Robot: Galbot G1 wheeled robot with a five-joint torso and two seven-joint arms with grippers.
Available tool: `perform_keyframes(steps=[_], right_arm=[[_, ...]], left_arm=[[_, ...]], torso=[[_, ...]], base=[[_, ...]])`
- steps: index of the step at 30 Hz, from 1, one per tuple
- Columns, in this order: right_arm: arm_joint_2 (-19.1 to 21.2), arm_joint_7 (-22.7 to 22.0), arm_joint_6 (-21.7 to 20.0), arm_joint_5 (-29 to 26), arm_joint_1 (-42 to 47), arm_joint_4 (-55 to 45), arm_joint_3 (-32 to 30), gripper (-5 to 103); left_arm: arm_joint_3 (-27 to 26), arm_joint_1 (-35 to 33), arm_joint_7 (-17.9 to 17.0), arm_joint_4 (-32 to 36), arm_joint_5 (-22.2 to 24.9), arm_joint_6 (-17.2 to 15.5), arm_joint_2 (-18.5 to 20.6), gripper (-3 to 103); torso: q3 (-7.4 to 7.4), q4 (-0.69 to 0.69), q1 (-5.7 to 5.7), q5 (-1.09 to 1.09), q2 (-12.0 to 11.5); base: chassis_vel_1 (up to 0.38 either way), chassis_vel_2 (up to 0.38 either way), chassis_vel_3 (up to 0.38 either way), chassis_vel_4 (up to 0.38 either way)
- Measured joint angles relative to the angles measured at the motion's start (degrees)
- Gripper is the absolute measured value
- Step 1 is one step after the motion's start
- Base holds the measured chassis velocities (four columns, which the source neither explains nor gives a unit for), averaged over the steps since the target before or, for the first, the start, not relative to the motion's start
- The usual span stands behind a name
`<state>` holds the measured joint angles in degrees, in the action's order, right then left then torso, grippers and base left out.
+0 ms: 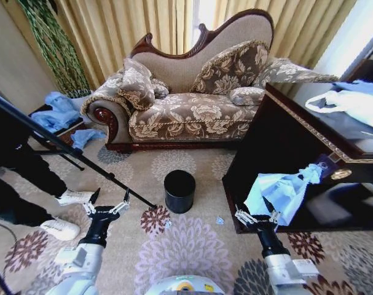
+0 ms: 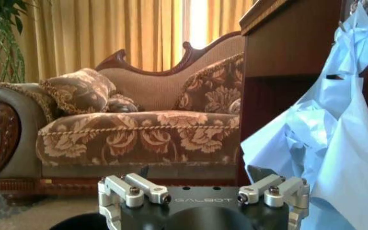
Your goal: Place a garbage bag over the trash bin.
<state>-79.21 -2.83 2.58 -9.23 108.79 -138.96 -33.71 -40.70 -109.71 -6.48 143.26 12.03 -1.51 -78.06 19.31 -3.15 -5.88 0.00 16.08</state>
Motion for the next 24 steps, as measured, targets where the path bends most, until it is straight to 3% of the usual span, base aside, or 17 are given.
perform_keyframes(steps=[6, 13, 18, 24], right_arm=[[0.42, 1.41, 0.46, -0.63, -1.22, 2.38, -2.98, 100], [3.51, 2.00, -2.65, -7.41, -3.01, 1.85, -6.99, 100], [2.47, 1.55, -3.03, -8.20, -1.94, -0.36, -4.01, 100], [0.57, -0.57, -2.79, -8.20, -1.66, -1.68, 1.00, 100]], left_arm=[[-0.15, 0.15, 0.07, 0.00, 0.93, -0.03, 0.39, 100], [-1.92, 2.76, 0.36, -0.04, 7.50, -1.03, 3.81, 100], [-0.51, 2.89, -2.99, -0.04, 11.10, -3.25, 4.38, 100], [-0.47, 2.62, -5.11, -0.04, 11.08, -6.30, 4.27, 100]], torso=[[0.00, 0.00, 0.00, 0.00, 0.00], [0.00, 0.00, 0.00, 0.01, 0.00], [0.00, 0.00, 0.00, 0.00, 0.00], [0.00, -0.01, 0.00, -0.01, 0.00]], base=[[0.000, 0.000, 0.000, 0.000], [0.000, 0.000, 0.000, 0.000], [0.000, 0.000, 0.000, 0.000], [0.000, 0.000, 0.000, 0.000]])
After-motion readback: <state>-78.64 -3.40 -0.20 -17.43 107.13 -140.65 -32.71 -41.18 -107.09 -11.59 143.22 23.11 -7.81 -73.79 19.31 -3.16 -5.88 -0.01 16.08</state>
